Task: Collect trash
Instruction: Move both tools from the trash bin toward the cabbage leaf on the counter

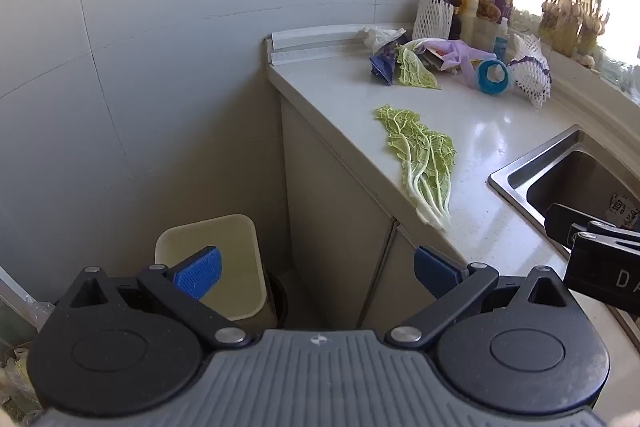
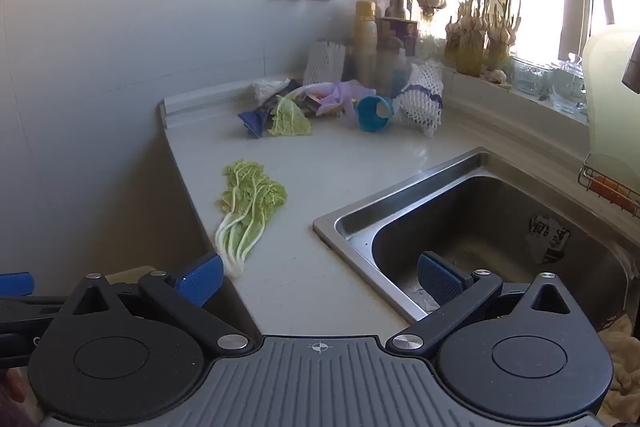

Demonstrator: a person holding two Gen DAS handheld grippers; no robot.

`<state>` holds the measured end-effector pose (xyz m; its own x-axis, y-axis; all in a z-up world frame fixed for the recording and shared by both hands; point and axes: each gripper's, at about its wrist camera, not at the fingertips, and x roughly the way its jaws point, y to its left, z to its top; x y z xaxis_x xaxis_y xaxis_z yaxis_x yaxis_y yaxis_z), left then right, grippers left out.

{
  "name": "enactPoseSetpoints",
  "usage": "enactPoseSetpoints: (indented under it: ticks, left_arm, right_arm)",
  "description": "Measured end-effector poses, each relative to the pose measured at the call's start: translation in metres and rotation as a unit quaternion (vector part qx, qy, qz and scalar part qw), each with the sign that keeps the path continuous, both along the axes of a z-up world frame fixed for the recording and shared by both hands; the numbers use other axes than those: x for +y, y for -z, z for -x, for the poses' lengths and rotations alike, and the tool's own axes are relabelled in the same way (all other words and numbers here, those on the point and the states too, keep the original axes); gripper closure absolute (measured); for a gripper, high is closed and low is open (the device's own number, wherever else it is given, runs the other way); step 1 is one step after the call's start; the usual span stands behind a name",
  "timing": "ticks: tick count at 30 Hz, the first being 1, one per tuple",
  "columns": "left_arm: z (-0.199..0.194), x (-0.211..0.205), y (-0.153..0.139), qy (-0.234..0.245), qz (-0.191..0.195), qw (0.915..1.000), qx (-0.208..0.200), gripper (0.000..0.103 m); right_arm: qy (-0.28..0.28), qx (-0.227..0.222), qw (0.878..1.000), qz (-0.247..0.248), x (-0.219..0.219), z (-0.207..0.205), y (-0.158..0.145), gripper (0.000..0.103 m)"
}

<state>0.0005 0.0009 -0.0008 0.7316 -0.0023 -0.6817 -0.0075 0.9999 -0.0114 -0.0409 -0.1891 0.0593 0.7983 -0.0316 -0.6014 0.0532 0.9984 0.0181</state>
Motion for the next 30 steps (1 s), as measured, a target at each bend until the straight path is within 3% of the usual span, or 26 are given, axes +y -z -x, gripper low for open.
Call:
enactPoseSetpoints:
  ticks: [30]
  left_arm:
    - [0.0005, 0.0058, -0.0004, -0.012, -0.001, 0.9999, -0.002, 0.000]
  right_arm:
    - [-0.006, 0.004, 1.000, 0.003, 0.0075, -0.0045, 0.0014, 0.000]
